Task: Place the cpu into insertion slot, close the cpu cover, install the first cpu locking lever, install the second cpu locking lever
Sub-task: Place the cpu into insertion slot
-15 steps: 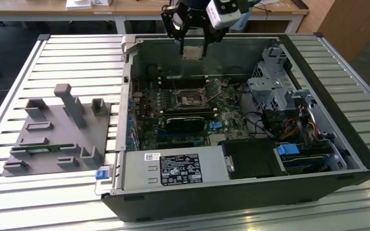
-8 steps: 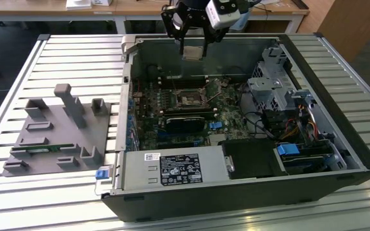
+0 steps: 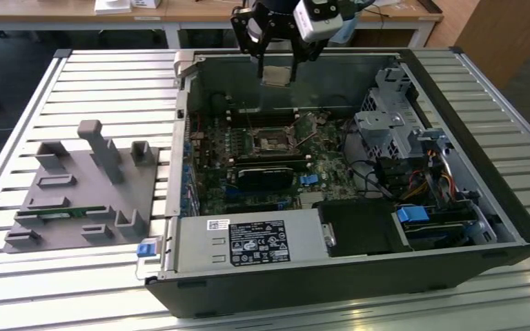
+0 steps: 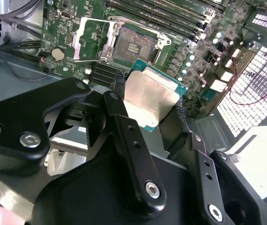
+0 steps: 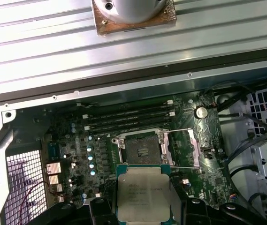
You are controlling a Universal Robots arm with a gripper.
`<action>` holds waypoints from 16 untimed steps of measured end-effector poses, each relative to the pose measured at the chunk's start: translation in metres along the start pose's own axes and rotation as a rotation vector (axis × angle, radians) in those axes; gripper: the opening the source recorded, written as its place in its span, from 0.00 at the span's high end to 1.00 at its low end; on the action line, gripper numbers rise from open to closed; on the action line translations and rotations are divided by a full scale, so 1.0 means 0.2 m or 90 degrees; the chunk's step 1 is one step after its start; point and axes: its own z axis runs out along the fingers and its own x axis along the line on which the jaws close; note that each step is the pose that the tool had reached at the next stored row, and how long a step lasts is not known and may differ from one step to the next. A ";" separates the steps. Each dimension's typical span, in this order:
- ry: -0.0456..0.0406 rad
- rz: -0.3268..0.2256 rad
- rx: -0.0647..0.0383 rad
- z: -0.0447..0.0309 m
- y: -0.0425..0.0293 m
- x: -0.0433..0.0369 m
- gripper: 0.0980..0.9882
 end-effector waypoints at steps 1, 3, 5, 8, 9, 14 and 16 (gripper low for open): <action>-0.0002 0.002 0.000 0.000 0.000 0.000 0.50; -0.0007 0.008 0.000 0.000 0.000 0.000 0.50; -0.0014 0.016 0.000 0.000 0.001 0.000 0.50; -0.0027 0.030 -0.001 0.001 0.001 0.000 0.50; -0.0031 0.035 -0.001 0.001 0.001 0.000 0.50; -0.0048 0.053 -0.001 0.001 0.001 0.000 0.50; -0.0053 0.059 -0.001 0.001 0.001 0.000 0.50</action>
